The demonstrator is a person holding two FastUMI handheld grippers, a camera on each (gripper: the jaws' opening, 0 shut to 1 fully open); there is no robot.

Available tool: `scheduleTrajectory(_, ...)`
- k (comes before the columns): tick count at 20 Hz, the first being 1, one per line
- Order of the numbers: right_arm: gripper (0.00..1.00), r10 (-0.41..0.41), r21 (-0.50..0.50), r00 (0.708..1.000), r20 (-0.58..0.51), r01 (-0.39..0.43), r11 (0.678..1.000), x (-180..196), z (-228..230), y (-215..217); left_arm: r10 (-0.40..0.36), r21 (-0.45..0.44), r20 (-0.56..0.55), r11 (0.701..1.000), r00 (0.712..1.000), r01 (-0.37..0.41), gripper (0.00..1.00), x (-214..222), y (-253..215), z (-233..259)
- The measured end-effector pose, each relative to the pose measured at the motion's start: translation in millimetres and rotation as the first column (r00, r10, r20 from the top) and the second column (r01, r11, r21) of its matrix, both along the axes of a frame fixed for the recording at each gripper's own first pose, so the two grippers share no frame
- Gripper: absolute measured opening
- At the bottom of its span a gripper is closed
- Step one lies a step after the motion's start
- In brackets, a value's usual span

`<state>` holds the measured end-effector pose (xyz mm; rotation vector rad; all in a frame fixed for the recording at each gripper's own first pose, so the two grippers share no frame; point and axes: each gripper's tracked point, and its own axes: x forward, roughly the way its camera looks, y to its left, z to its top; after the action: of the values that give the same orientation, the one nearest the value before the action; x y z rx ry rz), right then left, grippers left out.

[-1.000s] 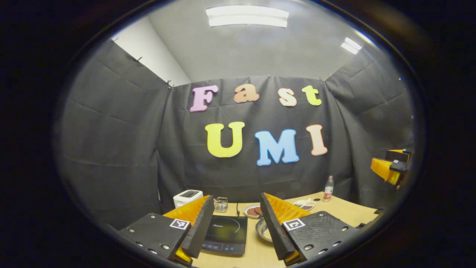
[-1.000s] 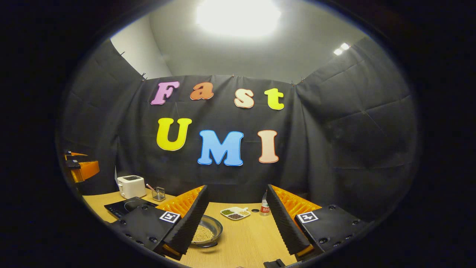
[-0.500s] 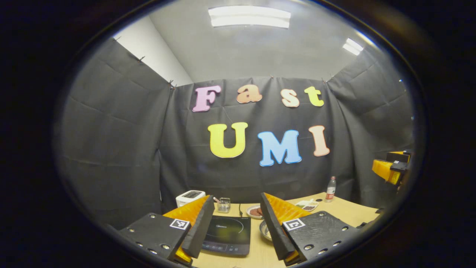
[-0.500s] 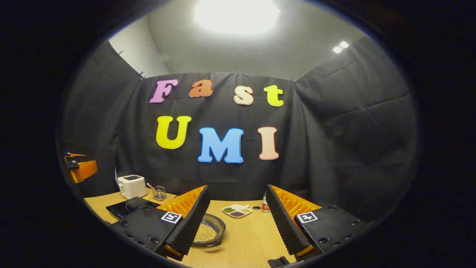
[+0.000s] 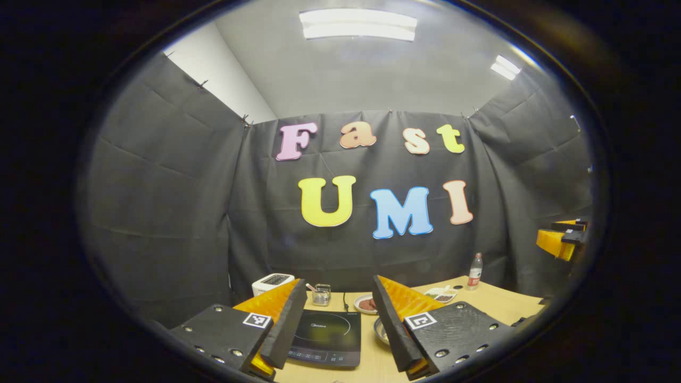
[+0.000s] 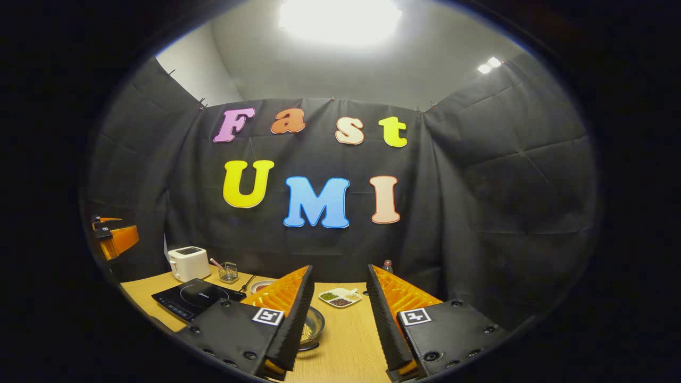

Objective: First push the handle of the pot to place it horizontally, then grasp the pot with both hands and set it on the induction cooktop.

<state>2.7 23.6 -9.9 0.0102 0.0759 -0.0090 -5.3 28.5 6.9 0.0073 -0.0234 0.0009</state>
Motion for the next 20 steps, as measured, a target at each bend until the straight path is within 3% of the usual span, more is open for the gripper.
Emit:
scheduleTrajectory(2,0.36,0.01,0.006,1.0,-0.006,-0.01,1.0,0,0,4,-0.001,-0.01,0.001,1.0,1.0,0.001,0.72,1,1,1)
scheduleTrajectory(5,0.34,0.02,0.009,1.0,-0.013,-0.02,1.0,2,-1,5,0.003,-0.007,0.002,1.0,1.0,-0.003,0.72,4,4,0)
scheduleTrajectory(7,0.2,0.007,0.012,1.0,-0.005,-0.007,1.0,1,0,6,0.004,-0.009,0.001,1.0,1.0,-0.004,0.72,6,7,-1)
scheduleTrajectory(8,0.06,0.006,0.016,1.0,0.003,-0.006,1.0,-3,2,5,0.005,-0.011,-0.001,1.0,1.0,-0.005,0.72,6,8,-1)
scheduleTrajectory(13,0.0,0.071,0.039,0.997,-0.035,-0.07,0.997,0,-9,27,0.002,-0.016,-0.002,1.0,1.0,-0.002,0.72,10,16,-5)
scheduleTrajectory(20,0.02,0.132,0.041,0.982,-0.136,-0.128,0.991,4,-46,55,-0.004,-0.01,0.005,1.0,1.0,0.004,0.72,15,36,-13)
